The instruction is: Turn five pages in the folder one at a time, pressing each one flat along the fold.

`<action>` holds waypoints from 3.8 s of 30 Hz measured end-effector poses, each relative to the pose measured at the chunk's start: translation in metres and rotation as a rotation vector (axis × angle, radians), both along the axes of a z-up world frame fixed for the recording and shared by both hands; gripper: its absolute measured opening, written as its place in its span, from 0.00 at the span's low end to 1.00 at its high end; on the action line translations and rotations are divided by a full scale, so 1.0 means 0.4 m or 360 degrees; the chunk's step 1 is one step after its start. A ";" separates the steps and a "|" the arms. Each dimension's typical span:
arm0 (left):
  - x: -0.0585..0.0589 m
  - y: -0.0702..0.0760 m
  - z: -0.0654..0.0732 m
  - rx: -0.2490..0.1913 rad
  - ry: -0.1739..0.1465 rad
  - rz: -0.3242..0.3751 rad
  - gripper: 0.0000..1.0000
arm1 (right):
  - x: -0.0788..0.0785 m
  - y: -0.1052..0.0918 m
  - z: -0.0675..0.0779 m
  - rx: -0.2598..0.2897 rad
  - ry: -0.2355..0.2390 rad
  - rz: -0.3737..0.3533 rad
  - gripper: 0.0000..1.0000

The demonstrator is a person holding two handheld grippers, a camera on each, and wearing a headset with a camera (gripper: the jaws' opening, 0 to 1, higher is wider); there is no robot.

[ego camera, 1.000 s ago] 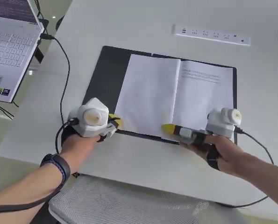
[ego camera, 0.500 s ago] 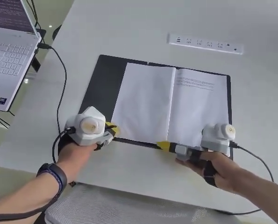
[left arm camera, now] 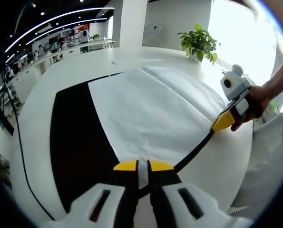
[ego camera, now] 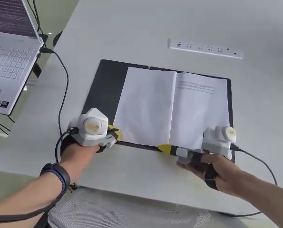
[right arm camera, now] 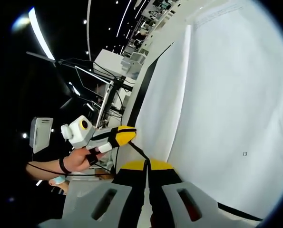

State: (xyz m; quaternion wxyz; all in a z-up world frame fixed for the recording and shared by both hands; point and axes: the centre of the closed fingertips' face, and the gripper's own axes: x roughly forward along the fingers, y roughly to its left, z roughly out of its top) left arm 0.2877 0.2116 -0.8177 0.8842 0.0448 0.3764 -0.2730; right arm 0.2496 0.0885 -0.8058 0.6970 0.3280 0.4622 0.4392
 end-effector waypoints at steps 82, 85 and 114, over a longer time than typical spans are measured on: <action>-0.122 0.018 0.298 -0.0141 -0.0174 0.0033 0.70 | -0.049 -0.502 0.274 -0.0877 -0.0929 -0.0298 0.65; -0.127 0.016 0.299 -0.0139 -0.0168 0.0028 0.70 | -0.051 -0.505 0.275 -0.0871 -0.0925 -0.0315 0.65; -0.048 -0.200 0.323 -0.0177 -0.0185 -0.0244 0.68 | -0.076 -0.545 0.262 -0.0846 -0.0869 -0.0367 0.65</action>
